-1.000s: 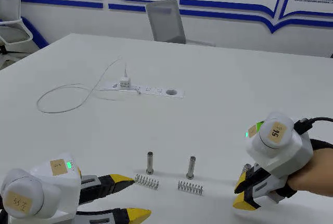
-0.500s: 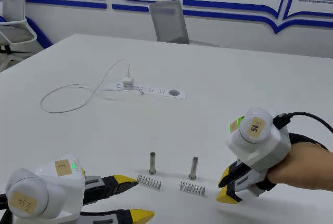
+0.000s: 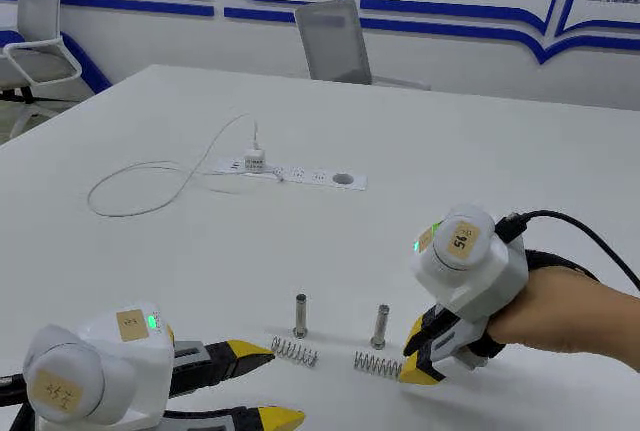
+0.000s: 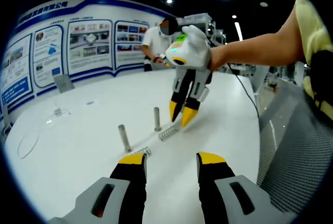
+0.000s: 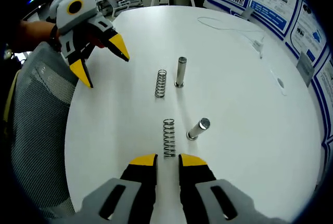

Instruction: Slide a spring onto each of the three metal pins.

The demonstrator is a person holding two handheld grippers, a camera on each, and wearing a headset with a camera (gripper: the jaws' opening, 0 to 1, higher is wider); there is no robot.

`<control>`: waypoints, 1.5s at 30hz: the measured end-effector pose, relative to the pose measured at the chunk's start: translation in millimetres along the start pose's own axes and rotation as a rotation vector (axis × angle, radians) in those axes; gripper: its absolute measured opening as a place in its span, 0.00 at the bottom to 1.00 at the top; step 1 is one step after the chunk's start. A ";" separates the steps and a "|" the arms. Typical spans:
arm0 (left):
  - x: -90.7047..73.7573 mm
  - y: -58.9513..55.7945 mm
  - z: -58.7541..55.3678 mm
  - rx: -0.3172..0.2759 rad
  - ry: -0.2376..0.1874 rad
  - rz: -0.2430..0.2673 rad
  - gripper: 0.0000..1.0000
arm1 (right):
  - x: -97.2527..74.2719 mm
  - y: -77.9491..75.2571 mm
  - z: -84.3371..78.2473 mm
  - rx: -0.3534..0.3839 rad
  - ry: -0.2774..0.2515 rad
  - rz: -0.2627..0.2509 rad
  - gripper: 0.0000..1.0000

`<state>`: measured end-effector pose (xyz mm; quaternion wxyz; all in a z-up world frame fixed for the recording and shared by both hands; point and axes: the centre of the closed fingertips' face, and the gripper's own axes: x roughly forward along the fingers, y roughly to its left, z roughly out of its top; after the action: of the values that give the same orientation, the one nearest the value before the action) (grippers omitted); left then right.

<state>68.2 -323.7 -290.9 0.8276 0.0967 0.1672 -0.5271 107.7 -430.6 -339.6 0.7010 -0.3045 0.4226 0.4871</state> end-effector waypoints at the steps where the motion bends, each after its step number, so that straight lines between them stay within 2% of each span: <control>1: 0.0 -0.1 -0.1 0.000 0.001 -0.001 0.39 | 1.0 0.2 0.0 -0.001 0.002 0.002 0.17; 24: 2.5 -2.8 0.1 -0.002 0.003 -0.009 0.39 | 16.7 -0.3 -3.0 -0.012 0.041 0.028 0.13; 34: 6.1 -4.3 1.7 0.003 0.003 -0.020 0.38 | 16.2 -0.1 -2.9 -0.003 0.037 0.031 0.12; 45: 15.2 -9.4 9.0 0.035 0.012 -0.057 0.37 | 4.1 12.7 -4.0 -0.013 0.028 0.036 0.12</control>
<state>67.1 -343.5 -288.2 0.8095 0.1096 0.1654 -0.5526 95.3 -427.9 -345.3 0.6842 -0.3083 0.4343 0.4982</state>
